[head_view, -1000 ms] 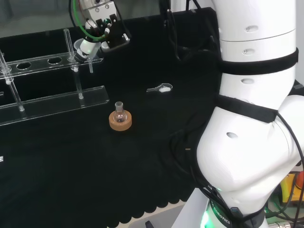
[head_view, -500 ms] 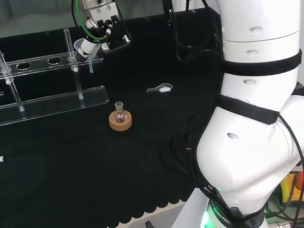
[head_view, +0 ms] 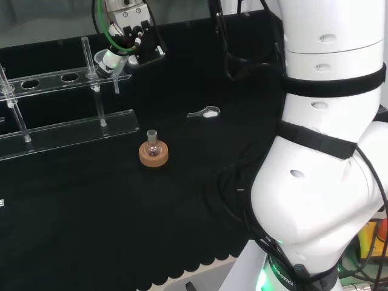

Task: Pick up the funnel from the transparent funnel stand.

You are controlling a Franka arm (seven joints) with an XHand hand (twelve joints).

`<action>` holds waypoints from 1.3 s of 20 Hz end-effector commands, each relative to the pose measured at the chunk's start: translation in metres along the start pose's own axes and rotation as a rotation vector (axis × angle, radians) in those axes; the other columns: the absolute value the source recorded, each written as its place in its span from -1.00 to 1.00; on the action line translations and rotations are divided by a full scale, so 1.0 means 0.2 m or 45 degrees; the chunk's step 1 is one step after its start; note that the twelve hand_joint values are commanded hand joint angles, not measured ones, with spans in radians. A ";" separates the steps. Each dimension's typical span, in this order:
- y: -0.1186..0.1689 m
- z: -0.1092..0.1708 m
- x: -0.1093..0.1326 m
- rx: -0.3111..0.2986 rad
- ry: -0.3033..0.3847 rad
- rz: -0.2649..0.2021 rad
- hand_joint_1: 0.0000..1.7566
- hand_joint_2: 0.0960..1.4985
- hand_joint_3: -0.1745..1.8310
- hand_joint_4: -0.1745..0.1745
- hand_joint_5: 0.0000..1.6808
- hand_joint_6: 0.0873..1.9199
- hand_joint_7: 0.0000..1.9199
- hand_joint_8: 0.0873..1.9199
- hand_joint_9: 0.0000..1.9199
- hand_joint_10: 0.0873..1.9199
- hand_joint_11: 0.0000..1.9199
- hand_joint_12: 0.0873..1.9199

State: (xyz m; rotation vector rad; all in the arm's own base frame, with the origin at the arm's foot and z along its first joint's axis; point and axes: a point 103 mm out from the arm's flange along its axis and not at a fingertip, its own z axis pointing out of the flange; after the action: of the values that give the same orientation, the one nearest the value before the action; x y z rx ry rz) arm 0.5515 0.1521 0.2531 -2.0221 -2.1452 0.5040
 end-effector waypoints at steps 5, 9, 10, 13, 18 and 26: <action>0.00 0.00 0.01 -0.032 0.013 0.009 -0.30 -0.10 -0.75 0.24 -0.29 -1.00 -0.20 -0.74 -0.61 -0.44 -1.00 -0.37; 0.00 0.00 0.00 -0.062 0.045 0.015 -0.27 -0.09 -0.73 0.32 -0.22 -1.00 -0.14 -0.78 -0.56 -0.48 -1.00 -0.25; 0.00 0.00 0.00 -0.070 0.060 0.023 -0.26 -0.10 -0.72 0.34 -0.21 -1.00 -0.13 -0.79 -0.55 -0.49 -1.00 -0.21; -0.01 0.00 0.00 -0.101 0.092 0.027 -0.24 -0.11 -0.68 0.40 -0.18 -1.00 -0.09 -0.82 -0.51 -0.51 -1.00 -0.10; -0.02 -0.01 -0.01 -0.149 0.134 0.029 -0.18 -0.16 -0.58 0.58 -0.09 -1.00 0.00 -0.87 -0.42 -0.56 -1.00 0.13; -0.05 -0.05 -0.02 -0.208 0.127 0.022 -0.15 -0.23 -0.48 0.65 -0.04 -1.00 0.06 -0.90 -0.36 -0.60 -1.00 0.23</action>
State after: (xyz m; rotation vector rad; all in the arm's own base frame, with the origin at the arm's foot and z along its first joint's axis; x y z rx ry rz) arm 0.5466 0.1506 0.2607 -2.0928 -2.1580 0.2567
